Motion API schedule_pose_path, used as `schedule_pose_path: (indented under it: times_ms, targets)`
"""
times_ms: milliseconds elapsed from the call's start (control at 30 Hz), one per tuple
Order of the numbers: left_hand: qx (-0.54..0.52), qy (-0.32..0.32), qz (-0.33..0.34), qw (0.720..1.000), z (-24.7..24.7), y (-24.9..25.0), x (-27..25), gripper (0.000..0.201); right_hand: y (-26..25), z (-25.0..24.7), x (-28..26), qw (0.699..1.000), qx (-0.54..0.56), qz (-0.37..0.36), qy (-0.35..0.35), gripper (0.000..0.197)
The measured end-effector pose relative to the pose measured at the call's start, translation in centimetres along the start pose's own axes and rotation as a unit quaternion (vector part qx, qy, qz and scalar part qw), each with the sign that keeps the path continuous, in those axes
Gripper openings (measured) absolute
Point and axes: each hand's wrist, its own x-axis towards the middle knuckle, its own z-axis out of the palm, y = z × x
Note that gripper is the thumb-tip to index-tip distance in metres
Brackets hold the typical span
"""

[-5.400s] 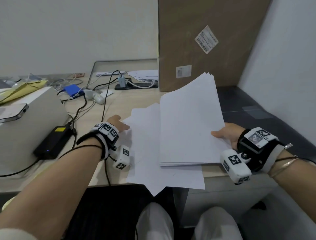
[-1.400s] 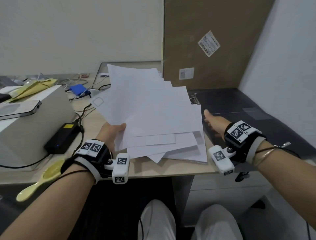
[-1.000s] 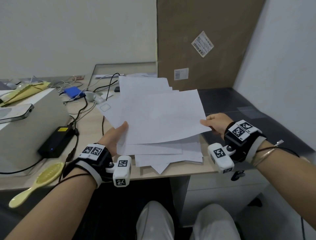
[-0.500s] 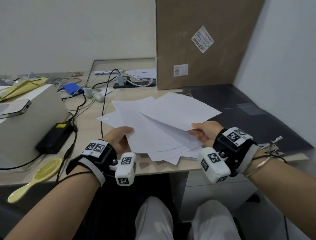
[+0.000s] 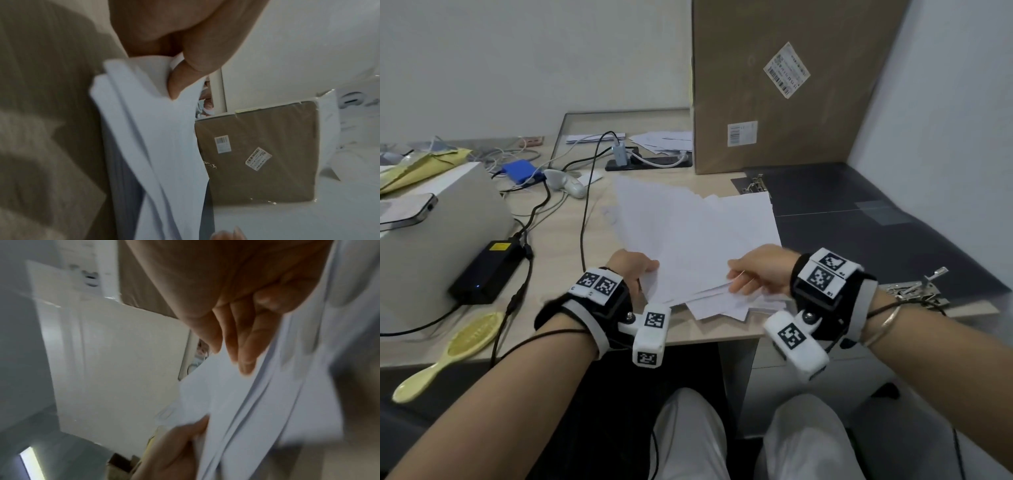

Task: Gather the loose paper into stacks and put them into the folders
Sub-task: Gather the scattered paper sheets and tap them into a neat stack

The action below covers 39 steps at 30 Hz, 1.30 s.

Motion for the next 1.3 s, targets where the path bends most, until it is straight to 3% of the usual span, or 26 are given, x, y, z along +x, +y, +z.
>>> schedule_pose_path:
  times_ms: [100,167,267,300,367,467,633,733,800,867,933,1067,1133,1300]
  targets:
    - [-0.024,0.016,0.056,0.998,-1.3,0.0,0.1,0.047,0.8,-3.5,1.3,0.978,-0.022,-0.091,0.188,0.017]
    - [-0.055,-0.012,0.088,0.995,-2.0,0.2,-0.5,0.044,0.9,-5.5,2.1,0.967,-0.030,-0.103,0.232,0.042]
    - [-0.078,-0.084,0.133,0.985,-3.0,0.9,-1.7,0.039,0.2,-7.2,3.2,0.983,-0.007,-0.092,0.158,0.075]
    - [-0.078,-0.102,0.143,0.981,-3.2,1.1,-2.0,0.039,-0.2,-7.5,3.3,0.989,0.010,-0.086,0.118,0.070]
    - [-0.077,-0.122,0.157,0.977,-3.5,1.5,-2.3,0.036,-0.8,-7.5,3.4,0.992,0.050,-0.094,0.062,0.035]
    - [-0.077,-0.138,0.152,0.976,-3.6,1.6,-2.3,0.033,-1.2,-7.5,3.9,0.987,0.017,-0.116,0.111,0.013]
    - [-0.107,-0.167,0.128,0.972,-3.1,1.5,-2.1,0.034,-0.7,-5.9,3.8,0.967,0.066,-0.159,0.189,0.012]
    - [-0.093,-0.182,0.089,0.975,-2.4,1.5,-2.2,0.037,-0.3,-5.1,4.1,0.948,0.093,-0.183,0.244,0.030]
    - [-0.077,-0.184,0.081,0.977,-1.8,1.4,-2.2,0.027,-0.3,-4.7,4.1,0.935,0.102,-0.195,0.279,0.047]
    - [-0.068,-0.175,0.086,0.978,-1.3,1.3,-2.1,0.023,-0.4,-4.6,4.1,0.925,0.094,-0.209,0.304,0.044]
    - [-0.061,-0.161,0.096,0.980,-1.2,1.3,-2.0,0.028,-0.3,-4.6,4.0,0.920,0.105,-0.216,0.309,0.034]
    - [-0.062,-0.108,0.120,0.985,-1.6,1.0,-1.6,0.035,0.6,-5.5,4.5,0.918,0.132,-0.209,0.311,0.036]
    - [-0.073,-0.087,0.129,0.985,-2.1,0.7,-1.3,0.036,1.1,-6.0,4.5,0.925,0.136,-0.200,0.294,0.024]
    - [-0.087,-0.097,0.109,0.985,-2.6,0.6,-1.6,0.029,2.2,-5.9,3.7,0.926,0.214,-0.191,0.244,0.008]
